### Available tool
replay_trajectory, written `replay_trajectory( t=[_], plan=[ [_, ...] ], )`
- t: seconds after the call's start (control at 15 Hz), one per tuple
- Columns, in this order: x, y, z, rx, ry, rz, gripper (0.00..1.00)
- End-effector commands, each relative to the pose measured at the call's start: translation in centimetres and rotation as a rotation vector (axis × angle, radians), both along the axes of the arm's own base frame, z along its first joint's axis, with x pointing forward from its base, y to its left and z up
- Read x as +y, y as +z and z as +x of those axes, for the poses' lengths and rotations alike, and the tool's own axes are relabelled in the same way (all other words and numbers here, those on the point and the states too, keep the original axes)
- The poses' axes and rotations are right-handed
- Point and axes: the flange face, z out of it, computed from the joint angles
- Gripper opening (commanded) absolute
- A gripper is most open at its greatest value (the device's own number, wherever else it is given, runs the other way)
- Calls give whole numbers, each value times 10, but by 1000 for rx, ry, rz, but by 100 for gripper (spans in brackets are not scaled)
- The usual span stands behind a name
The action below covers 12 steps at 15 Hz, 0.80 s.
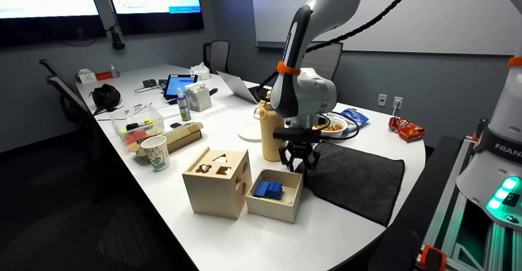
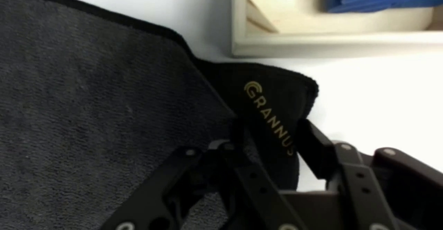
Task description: Fold the dark towel into a triangle twice.
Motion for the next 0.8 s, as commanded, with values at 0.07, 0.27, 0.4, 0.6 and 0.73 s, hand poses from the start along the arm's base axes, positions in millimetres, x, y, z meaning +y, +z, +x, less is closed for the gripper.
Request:
replay_trajectory(
  t=[0.07,0.27,0.4,0.6,0.73],
  plan=[
    [0,-2,2,-8,-30,11,5],
    [-5,5,3,-21,-45,9,0],
    [-8,12,4,-36,-52,18,1],
    [-14,30,7,-89,-53,29,1],
    [-15,44,10,-133,-48,19,1]
  ],
)
